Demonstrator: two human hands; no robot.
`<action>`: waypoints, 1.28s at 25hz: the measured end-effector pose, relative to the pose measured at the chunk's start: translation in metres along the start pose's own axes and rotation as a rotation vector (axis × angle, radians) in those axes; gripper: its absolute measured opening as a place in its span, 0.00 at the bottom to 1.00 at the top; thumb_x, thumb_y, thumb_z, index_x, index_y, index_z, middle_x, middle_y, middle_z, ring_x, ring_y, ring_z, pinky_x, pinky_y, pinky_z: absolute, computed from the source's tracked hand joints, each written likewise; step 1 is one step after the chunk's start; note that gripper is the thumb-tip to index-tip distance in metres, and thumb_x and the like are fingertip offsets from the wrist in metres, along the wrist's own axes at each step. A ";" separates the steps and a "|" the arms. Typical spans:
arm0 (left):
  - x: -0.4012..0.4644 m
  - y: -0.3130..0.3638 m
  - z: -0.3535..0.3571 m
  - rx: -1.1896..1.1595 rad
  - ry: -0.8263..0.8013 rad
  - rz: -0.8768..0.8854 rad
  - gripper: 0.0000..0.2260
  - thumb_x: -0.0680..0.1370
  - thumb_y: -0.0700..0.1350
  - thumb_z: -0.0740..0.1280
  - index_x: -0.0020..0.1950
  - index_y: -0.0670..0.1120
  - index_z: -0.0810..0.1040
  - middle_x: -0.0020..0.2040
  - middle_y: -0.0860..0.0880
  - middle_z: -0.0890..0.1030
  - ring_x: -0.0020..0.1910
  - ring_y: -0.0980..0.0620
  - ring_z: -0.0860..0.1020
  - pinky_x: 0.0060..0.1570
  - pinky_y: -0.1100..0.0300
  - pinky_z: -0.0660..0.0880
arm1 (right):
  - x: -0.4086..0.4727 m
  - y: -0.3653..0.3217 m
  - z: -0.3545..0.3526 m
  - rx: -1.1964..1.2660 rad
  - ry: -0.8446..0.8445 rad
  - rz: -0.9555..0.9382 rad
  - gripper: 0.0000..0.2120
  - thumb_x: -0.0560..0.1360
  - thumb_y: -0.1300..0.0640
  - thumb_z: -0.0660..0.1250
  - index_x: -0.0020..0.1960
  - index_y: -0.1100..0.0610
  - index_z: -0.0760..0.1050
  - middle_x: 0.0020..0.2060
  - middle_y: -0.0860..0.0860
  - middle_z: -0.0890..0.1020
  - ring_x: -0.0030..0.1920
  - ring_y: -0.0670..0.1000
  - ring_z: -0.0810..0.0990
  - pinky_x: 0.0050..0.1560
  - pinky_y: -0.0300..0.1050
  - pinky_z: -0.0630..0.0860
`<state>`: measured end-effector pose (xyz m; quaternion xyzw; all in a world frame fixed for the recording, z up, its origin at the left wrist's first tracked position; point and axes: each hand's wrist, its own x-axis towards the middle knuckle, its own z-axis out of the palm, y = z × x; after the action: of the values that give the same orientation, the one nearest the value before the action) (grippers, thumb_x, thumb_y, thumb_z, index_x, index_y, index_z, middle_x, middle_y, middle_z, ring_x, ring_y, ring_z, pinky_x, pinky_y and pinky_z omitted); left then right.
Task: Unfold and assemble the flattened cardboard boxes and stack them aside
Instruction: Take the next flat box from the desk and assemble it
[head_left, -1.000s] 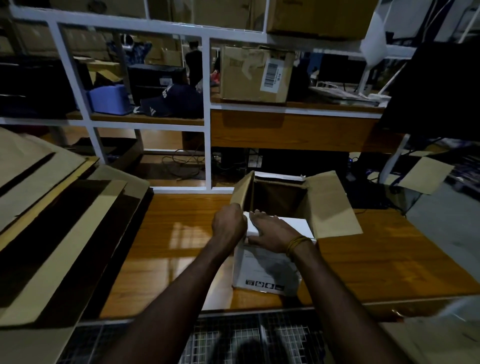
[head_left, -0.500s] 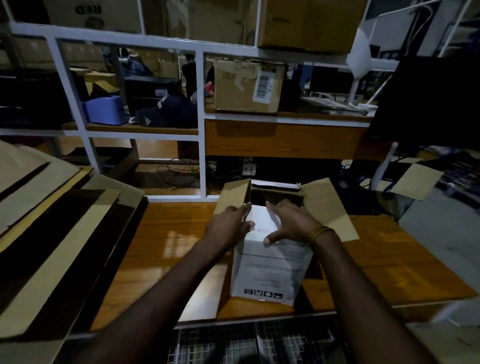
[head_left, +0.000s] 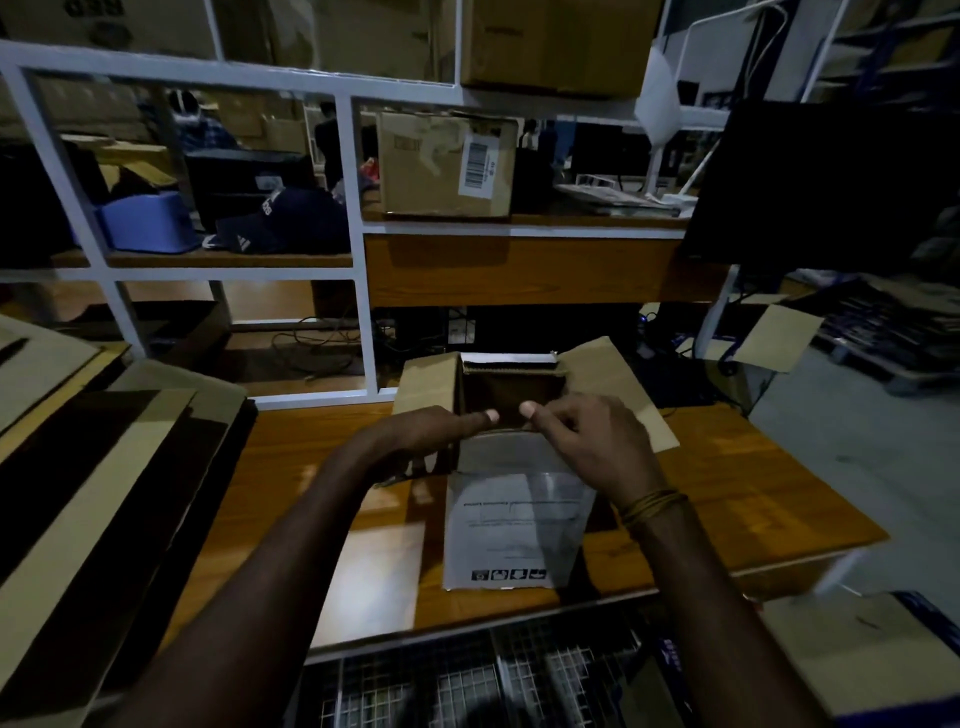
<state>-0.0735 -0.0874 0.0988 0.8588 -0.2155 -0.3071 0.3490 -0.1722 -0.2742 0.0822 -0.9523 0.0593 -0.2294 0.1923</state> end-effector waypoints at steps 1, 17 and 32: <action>0.000 -0.003 0.000 0.028 -0.025 0.033 0.23 0.79 0.63 0.60 0.66 0.50 0.77 0.63 0.47 0.75 0.59 0.47 0.73 0.50 0.53 0.70 | -0.002 0.002 -0.004 -0.026 -0.071 0.030 0.20 0.79 0.37 0.61 0.45 0.49 0.84 0.40 0.47 0.83 0.40 0.47 0.79 0.39 0.46 0.77; 0.011 -0.045 0.093 0.532 0.656 0.332 0.19 0.74 0.47 0.73 0.64 0.57 0.77 0.57 0.53 0.81 0.54 0.52 0.80 0.55 0.50 0.78 | -0.027 0.029 0.052 -0.044 -0.136 0.124 0.13 0.72 0.59 0.74 0.54 0.47 0.80 0.51 0.46 0.80 0.49 0.44 0.76 0.48 0.40 0.75; 0.033 -0.040 0.066 0.571 0.514 0.212 0.21 0.73 0.64 0.69 0.64 0.60 0.77 0.70 0.52 0.71 0.58 0.49 0.77 0.51 0.52 0.77 | -0.017 0.043 0.039 -0.042 -0.140 0.017 0.10 0.78 0.47 0.67 0.55 0.49 0.81 0.52 0.47 0.79 0.52 0.47 0.75 0.50 0.43 0.69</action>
<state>-0.0881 -0.1107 0.0194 0.9431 -0.2850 0.0279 0.1687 -0.1702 -0.2973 0.0262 -0.9693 0.0588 -0.1590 0.1779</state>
